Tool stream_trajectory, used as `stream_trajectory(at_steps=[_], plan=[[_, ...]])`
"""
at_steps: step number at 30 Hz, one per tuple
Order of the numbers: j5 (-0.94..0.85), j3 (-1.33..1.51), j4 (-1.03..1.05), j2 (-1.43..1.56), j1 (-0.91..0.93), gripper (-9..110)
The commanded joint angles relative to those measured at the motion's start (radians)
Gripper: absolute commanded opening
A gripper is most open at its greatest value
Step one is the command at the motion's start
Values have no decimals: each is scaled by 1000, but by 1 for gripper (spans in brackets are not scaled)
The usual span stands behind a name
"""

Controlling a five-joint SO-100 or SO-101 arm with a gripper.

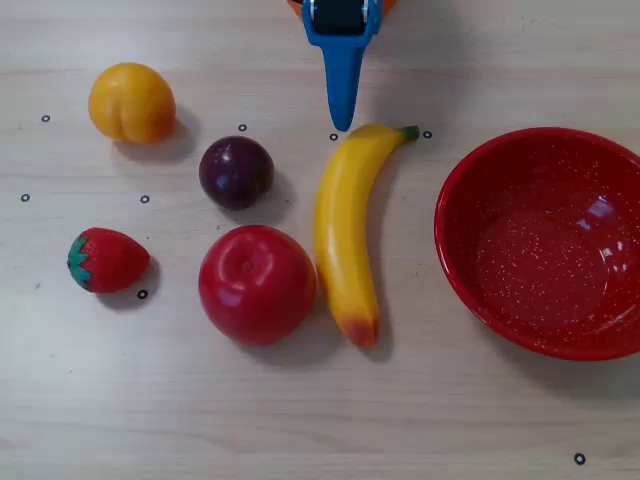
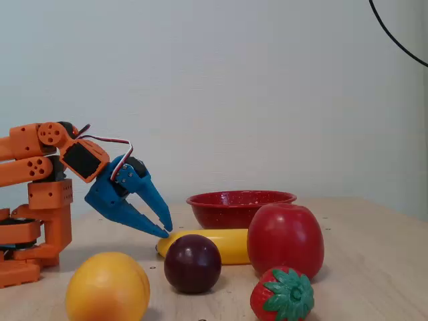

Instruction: Put the peach in the red bowl.

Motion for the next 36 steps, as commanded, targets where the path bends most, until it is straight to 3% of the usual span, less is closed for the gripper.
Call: stream_trajectory(at_steps=[1, 29, 36], plan=[[-17, 6, -32, 15, -34, 0], [-25, 6, -37, 12, -49, 0], [-25, -129, -89, -167, -44, 0]])
